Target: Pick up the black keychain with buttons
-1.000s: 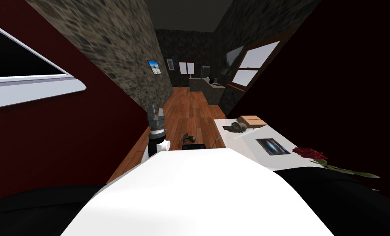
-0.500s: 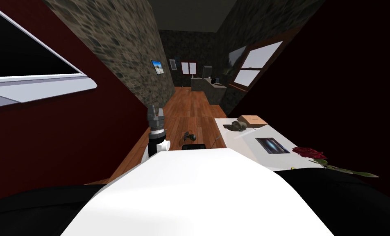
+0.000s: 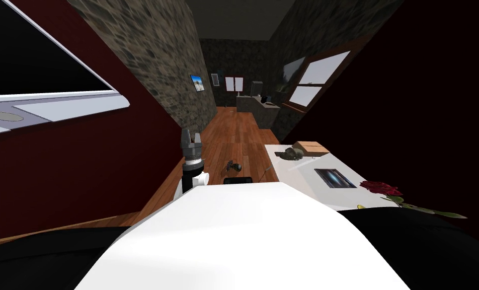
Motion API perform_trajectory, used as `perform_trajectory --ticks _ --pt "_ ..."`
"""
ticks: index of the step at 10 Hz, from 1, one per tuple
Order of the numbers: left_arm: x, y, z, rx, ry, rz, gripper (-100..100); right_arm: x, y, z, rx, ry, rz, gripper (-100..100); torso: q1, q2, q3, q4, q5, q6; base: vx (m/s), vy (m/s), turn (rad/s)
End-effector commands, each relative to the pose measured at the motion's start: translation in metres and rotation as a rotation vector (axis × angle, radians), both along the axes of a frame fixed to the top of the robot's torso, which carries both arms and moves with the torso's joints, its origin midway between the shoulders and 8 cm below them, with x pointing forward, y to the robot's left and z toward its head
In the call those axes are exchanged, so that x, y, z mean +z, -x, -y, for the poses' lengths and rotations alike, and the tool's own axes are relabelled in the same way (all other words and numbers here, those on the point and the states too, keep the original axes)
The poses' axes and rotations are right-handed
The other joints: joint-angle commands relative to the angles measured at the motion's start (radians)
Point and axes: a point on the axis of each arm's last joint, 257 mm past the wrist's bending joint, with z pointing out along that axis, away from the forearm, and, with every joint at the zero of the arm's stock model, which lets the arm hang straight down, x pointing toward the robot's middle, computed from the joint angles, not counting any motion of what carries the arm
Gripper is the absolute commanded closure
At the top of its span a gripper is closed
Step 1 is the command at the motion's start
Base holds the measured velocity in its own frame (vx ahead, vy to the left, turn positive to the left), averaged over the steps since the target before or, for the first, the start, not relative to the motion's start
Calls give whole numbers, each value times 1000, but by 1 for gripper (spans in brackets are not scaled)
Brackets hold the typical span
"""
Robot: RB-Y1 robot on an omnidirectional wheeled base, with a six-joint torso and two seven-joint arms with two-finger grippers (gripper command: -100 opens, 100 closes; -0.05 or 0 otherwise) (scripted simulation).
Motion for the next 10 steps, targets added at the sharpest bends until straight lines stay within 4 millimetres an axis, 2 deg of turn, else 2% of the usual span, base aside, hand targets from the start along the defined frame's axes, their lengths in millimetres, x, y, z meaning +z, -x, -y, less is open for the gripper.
perform_trajectory --ticks 1,3,4,8,9,10 --pt "0 0 0 0 0 0 0 -2 -11 2 -9 6 1 -100 0 0 0 0 0 0 -89 10 55" --pt "0 0 0 0 0 0 0 -2 -10 2 -11 3 2 -100 0 0 0 0 0 0 -45 7 18" --pt "0 0 0 0 0 0 0 -2 -10 2 -15 4 2 100 0 -2 -1 0 0 0 -5 1 -1" --pt "0 0 0 0 0 0 0 -2 -10 2 -15 4 2 100 -1 -4 -2 -1 -1 0 0 0 0" --pt "0 0 0 0 0 0 0 -2 -10 2 -15 4 2 0 -1 -4 -2 -1 -1 0 0 0 0" --pt "0 0 0 0 0 0 0 0 -1 1 -10 1 1 100 -1 -4 -2 -1 -1 0 64 -11 -65"
